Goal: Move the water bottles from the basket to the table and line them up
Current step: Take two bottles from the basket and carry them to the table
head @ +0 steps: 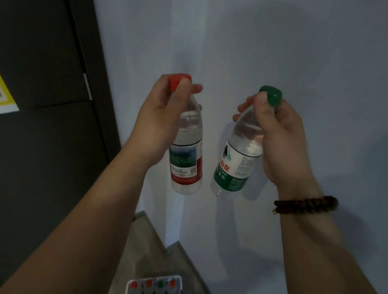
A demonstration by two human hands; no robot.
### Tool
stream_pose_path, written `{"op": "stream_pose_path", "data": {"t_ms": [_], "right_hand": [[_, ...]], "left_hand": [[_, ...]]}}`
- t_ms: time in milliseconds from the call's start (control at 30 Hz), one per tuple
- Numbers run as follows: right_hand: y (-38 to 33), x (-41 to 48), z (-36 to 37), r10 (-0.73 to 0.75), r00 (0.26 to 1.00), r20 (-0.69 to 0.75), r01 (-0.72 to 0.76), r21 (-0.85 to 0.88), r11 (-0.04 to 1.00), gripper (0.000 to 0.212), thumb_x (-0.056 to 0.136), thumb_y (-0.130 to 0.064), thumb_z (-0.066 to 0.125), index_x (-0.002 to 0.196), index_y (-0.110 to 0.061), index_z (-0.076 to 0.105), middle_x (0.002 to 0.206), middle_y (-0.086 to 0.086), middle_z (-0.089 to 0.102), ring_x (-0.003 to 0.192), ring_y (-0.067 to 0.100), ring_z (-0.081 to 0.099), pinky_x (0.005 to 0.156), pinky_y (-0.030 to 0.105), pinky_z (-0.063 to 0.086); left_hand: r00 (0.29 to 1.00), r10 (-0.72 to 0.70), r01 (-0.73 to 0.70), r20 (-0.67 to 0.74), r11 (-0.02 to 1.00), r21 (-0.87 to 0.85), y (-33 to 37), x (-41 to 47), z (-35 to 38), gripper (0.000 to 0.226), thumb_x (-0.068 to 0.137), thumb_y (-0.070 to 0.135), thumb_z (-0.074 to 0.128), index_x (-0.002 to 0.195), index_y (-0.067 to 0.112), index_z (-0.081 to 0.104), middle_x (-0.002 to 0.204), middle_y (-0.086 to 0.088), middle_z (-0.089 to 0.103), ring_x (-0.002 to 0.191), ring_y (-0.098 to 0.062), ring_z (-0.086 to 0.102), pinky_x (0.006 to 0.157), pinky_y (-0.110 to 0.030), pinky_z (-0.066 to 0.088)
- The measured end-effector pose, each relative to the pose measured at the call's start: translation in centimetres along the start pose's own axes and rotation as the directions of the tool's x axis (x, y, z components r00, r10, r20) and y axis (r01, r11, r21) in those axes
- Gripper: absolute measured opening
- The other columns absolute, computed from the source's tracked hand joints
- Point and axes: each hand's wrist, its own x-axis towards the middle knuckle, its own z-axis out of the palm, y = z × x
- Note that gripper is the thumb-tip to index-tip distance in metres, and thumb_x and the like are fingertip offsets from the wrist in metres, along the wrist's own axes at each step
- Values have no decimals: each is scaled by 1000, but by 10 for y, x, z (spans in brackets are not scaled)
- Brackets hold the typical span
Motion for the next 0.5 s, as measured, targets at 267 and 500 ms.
{"op": "stream_pose_path", "data": {"t_ms": [267,500], "right_hand": [[-30,-6,7,-7,942,-334,-43,-143,989,63,89,-70,55,73,-10,67,76,8,74,76,27,73,81,49,62],[-33,-50,5,-48,835,-547,-195,-378,905,78,98,-71,38,71,-3,65,69,10,70,65,21,69,72,42,59]], "left_hand": [[1000,13,-13,15,1000,-6,11,14,30,40,105,52,42,98,18,62,89,0,76,81,-14,74,72,-27,58],[955,-11,20,297,999,-27,7,16,52,70,91,77,40,71,16,69,71,-3,74,72,-22,73,83,-54,59]]}}
